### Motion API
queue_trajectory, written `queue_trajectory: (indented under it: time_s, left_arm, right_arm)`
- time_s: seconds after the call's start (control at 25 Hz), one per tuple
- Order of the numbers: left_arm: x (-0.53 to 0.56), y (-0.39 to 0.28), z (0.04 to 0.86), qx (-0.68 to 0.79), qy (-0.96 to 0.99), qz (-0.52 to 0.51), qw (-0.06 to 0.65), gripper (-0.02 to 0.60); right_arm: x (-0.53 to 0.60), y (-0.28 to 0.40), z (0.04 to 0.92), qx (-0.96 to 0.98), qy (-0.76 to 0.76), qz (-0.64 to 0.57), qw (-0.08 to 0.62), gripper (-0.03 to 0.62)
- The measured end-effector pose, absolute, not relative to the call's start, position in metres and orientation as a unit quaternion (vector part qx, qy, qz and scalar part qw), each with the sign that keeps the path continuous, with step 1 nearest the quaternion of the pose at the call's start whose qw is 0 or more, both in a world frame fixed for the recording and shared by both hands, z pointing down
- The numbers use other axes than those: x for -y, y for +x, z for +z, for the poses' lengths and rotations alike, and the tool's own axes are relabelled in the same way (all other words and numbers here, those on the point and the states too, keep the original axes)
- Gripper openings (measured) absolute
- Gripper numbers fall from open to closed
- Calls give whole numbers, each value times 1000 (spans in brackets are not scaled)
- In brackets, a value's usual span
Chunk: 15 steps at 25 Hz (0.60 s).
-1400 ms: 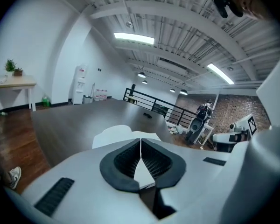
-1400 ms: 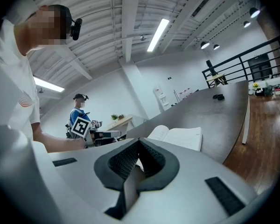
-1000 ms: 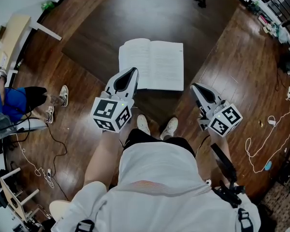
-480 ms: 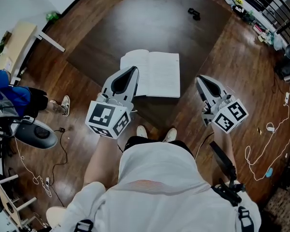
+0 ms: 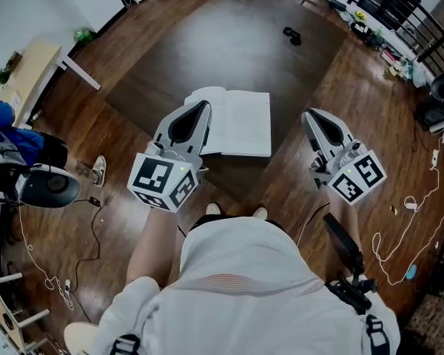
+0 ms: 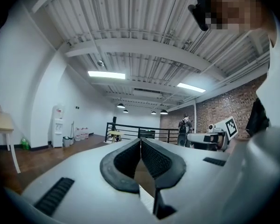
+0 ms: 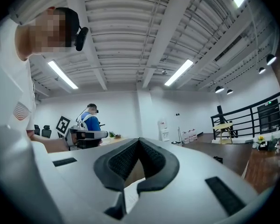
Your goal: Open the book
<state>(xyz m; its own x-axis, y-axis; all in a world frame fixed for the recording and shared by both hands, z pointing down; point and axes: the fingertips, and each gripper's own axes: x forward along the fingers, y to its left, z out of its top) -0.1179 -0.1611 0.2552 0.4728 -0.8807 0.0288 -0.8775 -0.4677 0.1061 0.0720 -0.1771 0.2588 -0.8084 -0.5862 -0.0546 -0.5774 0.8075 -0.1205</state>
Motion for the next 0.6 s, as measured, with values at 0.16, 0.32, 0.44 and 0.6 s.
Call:
queue_trajectory:
  time_s: [0.16,0.32,0.44,0.6]
  left_arm:
    - [160,-113,251,511,858,-15,54,15]
    - [158,-109,250,507,860,-9,54,15]
    - [155,-112,250,502,863,-9,54,15]
    - [147,-121,252,494,868,-6,55,15]
  right_arm:
    - [173,72,251,-951,-302,-43,45,-6]
    - [169,74,250,-950,-304,-47,49,-6]
    - [165,70,249,-949,-310,-45,48,-6]
    - [153,59,249,-944,-326,-30,40,-6]
